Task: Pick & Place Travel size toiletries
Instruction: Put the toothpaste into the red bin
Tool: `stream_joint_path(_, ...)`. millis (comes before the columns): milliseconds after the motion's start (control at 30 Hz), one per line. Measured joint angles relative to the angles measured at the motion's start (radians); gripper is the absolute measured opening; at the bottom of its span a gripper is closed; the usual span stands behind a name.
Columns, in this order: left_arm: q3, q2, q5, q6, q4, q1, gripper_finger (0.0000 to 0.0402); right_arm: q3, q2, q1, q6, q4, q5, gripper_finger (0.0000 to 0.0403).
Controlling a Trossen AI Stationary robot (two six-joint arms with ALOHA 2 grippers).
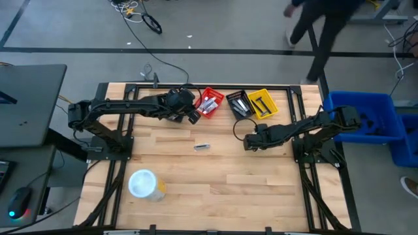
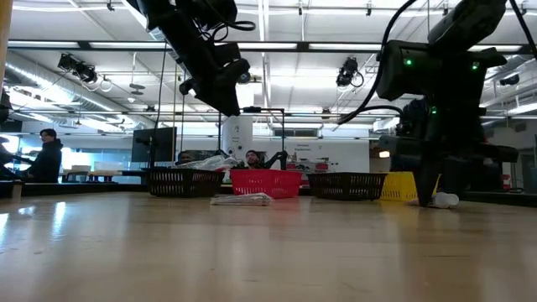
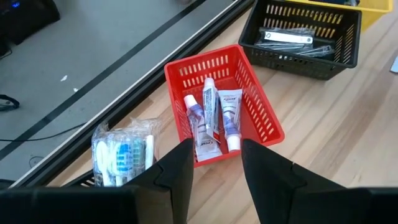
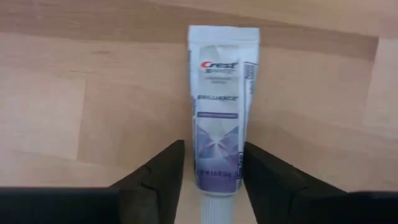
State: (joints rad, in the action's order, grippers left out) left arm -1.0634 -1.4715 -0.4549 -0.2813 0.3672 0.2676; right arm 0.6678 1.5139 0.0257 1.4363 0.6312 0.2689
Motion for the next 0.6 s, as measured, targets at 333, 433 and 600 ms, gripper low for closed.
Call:
stream_joint_path(333, 0.0, 0.0, 0.019, 0.083, -0.104, -0.007, 0.0142, -0.004, 0.003, -0.002, -0.183, -0.06, 0.023, 0.0132)
stream_joint_path(433, 0.0, 0.0, 0.069, 0.11, -0.137, -0.025, 0.0142, -0.004, 0.004, -0.002, -0.228, -0.088, 0.027, 0.013)
stream_joint_path(600, 0.0, -0.003, 0.096, 0.107, -0.165, -0.059, 0.0142, -0.005, 0.006, -0.003, -0.326, -0.224, 0.008, 0.013)
